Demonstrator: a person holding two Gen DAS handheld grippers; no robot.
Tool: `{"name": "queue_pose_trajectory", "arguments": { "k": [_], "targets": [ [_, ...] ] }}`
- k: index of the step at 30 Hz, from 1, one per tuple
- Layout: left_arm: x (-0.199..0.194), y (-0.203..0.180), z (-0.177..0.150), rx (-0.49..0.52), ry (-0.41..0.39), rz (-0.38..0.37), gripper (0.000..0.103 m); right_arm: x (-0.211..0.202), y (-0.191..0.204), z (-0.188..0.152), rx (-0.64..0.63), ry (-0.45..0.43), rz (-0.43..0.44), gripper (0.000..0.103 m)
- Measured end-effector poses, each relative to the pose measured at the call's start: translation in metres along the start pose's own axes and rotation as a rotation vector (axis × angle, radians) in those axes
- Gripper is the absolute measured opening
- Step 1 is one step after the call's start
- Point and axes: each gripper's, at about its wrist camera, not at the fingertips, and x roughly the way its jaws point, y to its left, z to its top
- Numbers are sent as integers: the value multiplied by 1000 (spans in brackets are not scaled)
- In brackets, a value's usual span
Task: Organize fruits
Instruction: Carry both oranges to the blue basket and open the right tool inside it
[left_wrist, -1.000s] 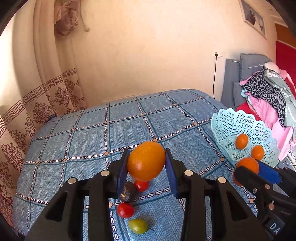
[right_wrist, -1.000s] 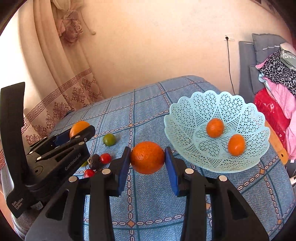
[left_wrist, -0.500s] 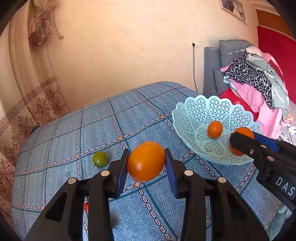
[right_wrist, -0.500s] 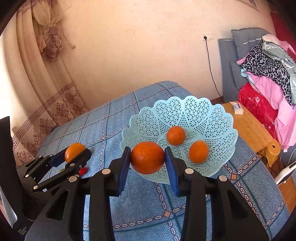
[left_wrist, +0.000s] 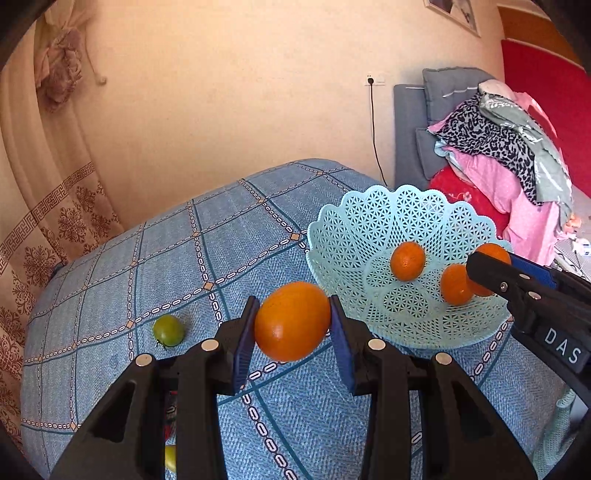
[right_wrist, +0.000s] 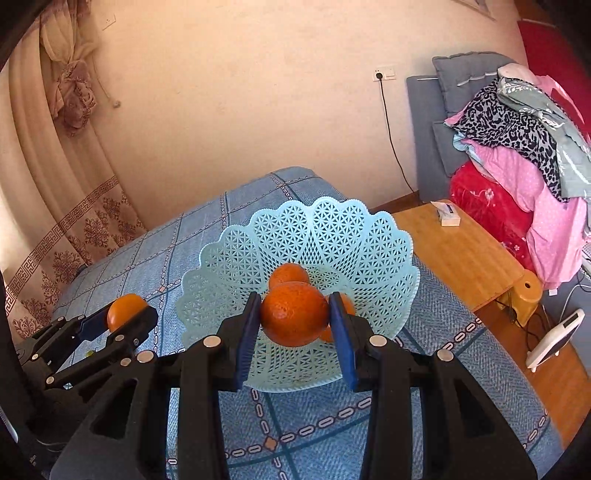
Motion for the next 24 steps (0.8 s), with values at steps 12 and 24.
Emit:
{"name": "queue_pose_trajectory", "arguments": {
  "k": [12,24],
  "targets": [
    [18,-21,8,35,15,-6,38,4,-13,9,-1,-22,-36,39],
    [21,-16,11,35,12,-5,38,12,-15,8,35,-9,-51,40]
  ]
}}
